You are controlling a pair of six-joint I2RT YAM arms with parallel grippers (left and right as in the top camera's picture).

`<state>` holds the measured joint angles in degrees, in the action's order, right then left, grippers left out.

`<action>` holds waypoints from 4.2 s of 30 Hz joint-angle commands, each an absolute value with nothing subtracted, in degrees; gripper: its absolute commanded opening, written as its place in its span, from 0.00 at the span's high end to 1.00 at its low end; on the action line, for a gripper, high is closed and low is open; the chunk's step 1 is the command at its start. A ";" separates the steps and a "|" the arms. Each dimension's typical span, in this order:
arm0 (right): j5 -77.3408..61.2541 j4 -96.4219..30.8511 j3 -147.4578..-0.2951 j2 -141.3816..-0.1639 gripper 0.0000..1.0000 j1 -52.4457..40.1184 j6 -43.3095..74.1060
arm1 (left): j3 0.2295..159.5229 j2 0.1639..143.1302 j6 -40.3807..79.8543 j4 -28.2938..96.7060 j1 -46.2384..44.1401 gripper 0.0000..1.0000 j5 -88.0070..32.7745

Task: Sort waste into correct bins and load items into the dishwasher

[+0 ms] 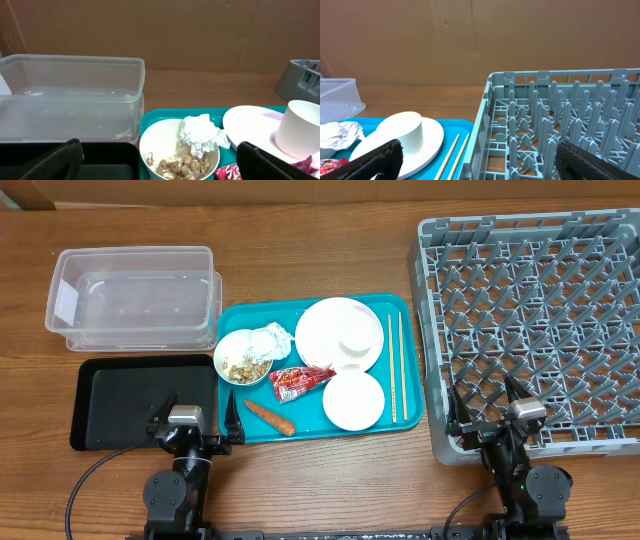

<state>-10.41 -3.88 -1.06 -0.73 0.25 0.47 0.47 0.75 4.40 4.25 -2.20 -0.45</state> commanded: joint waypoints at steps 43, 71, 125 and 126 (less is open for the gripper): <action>-3.42 -52.01 -61.36 -52.75 0.00 0.43 2.13 | 71.09 90.43 8.23 44.62 -7.07 0.00 -11.44; -2.39 -52.31 -61.14 -55.31 0.00 0.43 2.13 | 78.61 102.69 8.80 46.59 -6.98 0.96 -10.98; -2.39 -52.42 -61.14 -55.31 0.00 0.43 2.13 | 77.69 101.23 -12.27 51.70 -27.68 0.19 -7.03; -2.39 -52.42 -61.14 -55.31 0.00 0.43 2.13 | 76.88 101.25 -12.25 50.89 -27.68 0.19 -7.03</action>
